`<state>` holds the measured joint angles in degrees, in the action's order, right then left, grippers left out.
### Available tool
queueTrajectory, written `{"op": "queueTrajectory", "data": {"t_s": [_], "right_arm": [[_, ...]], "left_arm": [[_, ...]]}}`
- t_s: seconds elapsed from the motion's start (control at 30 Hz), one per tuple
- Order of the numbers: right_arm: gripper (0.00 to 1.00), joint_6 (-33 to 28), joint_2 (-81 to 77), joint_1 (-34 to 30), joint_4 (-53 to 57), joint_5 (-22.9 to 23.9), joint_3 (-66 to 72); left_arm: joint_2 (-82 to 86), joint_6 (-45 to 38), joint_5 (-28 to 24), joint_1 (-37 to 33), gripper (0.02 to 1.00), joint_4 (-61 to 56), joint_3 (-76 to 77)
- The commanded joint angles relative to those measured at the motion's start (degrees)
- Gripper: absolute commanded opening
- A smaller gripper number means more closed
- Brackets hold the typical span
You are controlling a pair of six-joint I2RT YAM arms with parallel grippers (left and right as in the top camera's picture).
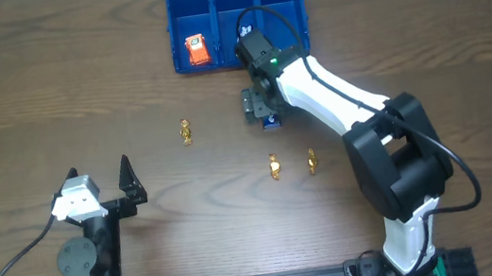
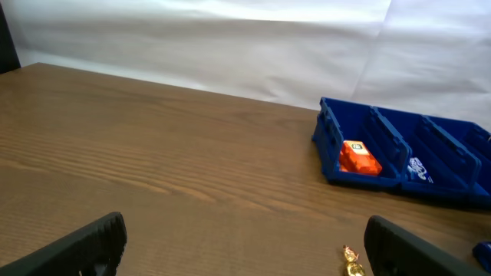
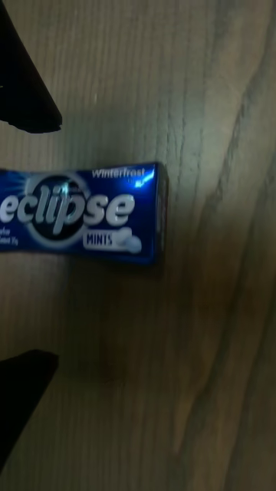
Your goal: Sort Candies Into Trays
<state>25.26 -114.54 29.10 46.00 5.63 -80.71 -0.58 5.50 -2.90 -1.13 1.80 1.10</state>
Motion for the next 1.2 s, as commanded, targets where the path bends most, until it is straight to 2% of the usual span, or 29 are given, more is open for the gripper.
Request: {"op": "queueTrajectory", "data": {"t_s": [0.03,0.2,0.27,0.47,0.6,0.73,0.97,1.07,1.2], "right_arm": [[0.932,2.8,-3.21,1.01,-0.72,-0.61,0.2],[0.921,5.03,-4.48,1.27,-0.92,-0.61,0.2],[0.875,5.49,-4.5,1.44,-1.16,-0.59,0.2],[0.575,6.54,-4.52,1.68,-1.66,-0.61,0.2],[0.487,6.51,-4.52,1.68,-1.66,-0.61,0.2],[0.334,6.51,-4.52,1.68,-1.66,-0.61,0.2],[0.31,7.54,1.33,2.51,-1.79,-0.17,0.11],[0.301,7.37,8.15,3.13,0.09,2.16,-2.64],[0.299,7.32,9.38,3.06,8.5,6.27,-14.43]], "left_arm": [[0.37,-0.81,0.48,-0.35,0.998,2.56,-0.83],[0.37,-0.81,0.48,-0.35,0.998,2.56,-0.83],[0.37,-0.81,0.5,-0.35,0.998,2.56,-0.83],[0.37,-0.81,0.48,-0.35,0.998,2.56,-0.83],[0.37,-0.81,0.48,-0.35,0.998,2.56,-0.83],[0.37,-0.81,0.48,-0.35,0.998,2.56,-0.83],[0.37,-0.81,0.48,-0.35,0.998,2.56,-0.83],[0.37,-0.81,0.48,-0.35,0.998,2.56,-0.83],[0.37,-0.81,0.48,-0.35,0.998,2.56,-0.83]]}}
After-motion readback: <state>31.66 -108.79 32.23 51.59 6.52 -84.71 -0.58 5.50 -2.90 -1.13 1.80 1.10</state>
